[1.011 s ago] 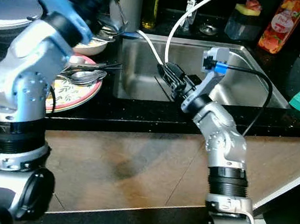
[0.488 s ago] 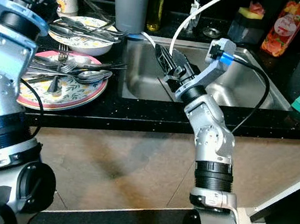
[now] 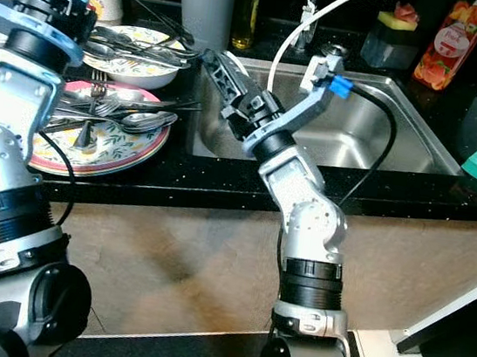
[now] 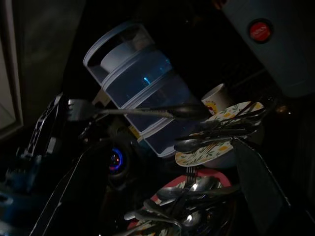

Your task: Kitchen organization

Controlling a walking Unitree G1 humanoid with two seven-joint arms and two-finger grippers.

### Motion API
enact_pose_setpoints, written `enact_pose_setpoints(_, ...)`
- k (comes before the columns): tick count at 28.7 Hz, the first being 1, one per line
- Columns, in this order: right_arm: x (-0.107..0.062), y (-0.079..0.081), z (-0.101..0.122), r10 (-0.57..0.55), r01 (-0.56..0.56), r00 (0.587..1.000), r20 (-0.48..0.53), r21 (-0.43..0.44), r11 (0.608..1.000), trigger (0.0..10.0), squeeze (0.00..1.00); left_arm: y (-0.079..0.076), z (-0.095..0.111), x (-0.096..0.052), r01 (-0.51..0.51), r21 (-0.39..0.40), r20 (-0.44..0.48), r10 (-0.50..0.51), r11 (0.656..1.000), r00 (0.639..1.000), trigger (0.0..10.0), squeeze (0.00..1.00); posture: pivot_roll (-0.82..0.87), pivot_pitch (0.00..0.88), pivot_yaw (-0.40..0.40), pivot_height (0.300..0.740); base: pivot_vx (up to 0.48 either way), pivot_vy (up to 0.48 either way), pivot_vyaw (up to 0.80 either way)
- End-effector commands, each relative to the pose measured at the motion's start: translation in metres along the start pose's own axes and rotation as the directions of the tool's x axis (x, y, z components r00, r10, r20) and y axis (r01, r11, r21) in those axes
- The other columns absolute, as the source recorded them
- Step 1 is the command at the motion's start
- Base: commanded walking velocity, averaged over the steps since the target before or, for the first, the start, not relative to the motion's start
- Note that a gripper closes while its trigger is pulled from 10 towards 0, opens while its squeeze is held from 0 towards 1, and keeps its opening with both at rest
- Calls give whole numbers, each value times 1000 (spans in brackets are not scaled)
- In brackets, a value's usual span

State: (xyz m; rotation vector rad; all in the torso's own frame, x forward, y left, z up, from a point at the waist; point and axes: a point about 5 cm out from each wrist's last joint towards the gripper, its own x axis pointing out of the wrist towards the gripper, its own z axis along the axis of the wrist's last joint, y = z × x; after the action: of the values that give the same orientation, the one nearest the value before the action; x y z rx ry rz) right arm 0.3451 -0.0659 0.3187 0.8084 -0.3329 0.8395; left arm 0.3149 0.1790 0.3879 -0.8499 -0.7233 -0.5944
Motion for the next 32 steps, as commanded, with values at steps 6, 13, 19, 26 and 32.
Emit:
enact_pose_setpoints(6, -2, 1, 2, -33, 30, 998, 49, 60, 998, 10000, 1000, -6, -16, -3, 62, -91, -91, -70, 994, 993, 0, 0, 6, 130, 4, 740, 0, 0, 0)
enact_pose_setpoints(13, -3, 5, 6, -54, 42, 994, 91, 131, 991, 10000, 416, -9, -20, -3, 77, -183, -86, -94, 980, 992, 0, 0, 11, 131, 33, 740, 0, 0, 0)
enact_pose_setpoints(19, -2, 8, 6, -47, 29, 995, 93, 179, 983, 10000, 0, -9, -20, -4, 87, -231, -106, -114, 969, 988, 0, 0, 13, 140, 36, 740, 0, 0, 0)
enact_pose_setpoints(26, -1, 13, 3, -27, 4, 996, 87, 246, 969, 10000, 0, -10, -22, -7, 91, -298, -106, -128, 950, 986, 0, 0, 13, 144, 34, 740, 0, 0, 0)
enact_pose_setpoints(32, 2, 18, 1, -10, -13, 997, 81, 270, 963, 10000, 0, -10, -24, -8, 75, -376, -77, -112, 923, 991, 0, 0, 10, 147, 33, 740, 0, 0, 0)
